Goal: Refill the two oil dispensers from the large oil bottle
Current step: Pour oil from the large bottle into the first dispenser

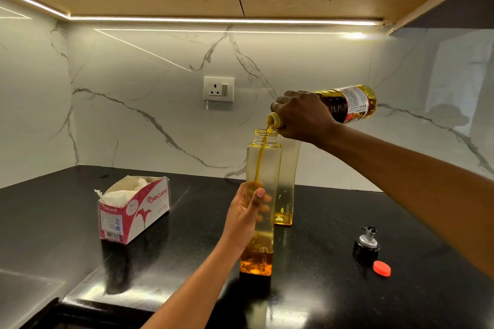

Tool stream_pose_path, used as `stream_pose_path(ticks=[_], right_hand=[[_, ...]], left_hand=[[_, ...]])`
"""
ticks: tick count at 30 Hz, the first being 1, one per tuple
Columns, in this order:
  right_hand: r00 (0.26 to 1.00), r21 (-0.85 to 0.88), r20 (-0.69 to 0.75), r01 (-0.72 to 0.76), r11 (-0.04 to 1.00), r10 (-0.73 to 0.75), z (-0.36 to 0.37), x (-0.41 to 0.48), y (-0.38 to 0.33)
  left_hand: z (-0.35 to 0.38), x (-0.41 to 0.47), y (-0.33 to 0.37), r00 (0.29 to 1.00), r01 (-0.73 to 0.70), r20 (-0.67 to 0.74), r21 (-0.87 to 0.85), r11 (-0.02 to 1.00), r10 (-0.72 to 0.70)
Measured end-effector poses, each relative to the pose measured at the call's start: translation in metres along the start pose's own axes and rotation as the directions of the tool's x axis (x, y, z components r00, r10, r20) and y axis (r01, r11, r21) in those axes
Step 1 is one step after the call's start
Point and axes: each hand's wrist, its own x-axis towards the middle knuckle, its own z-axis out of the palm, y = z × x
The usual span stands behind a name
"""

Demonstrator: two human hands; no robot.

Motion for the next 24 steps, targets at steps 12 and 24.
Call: stream_pose_path(ticks=[12,24], right_hand=[[1.0,-0.02,0.002,0.001,1.0,-0.001,0.0007,0.0002,0.0016],[1.0,-0.007,-0.007,0.013,1.0,-0.013,-0.0012,0.0009,0.002]], left_hand=[[0.0009,-0.0004,0.0017,1.0,-0.005,0.0,-0.001,1.0,0.005],[0.0009,-0.0017,0.003,1.0,-0.011,-0.006,0.019,1.0,0.011]])
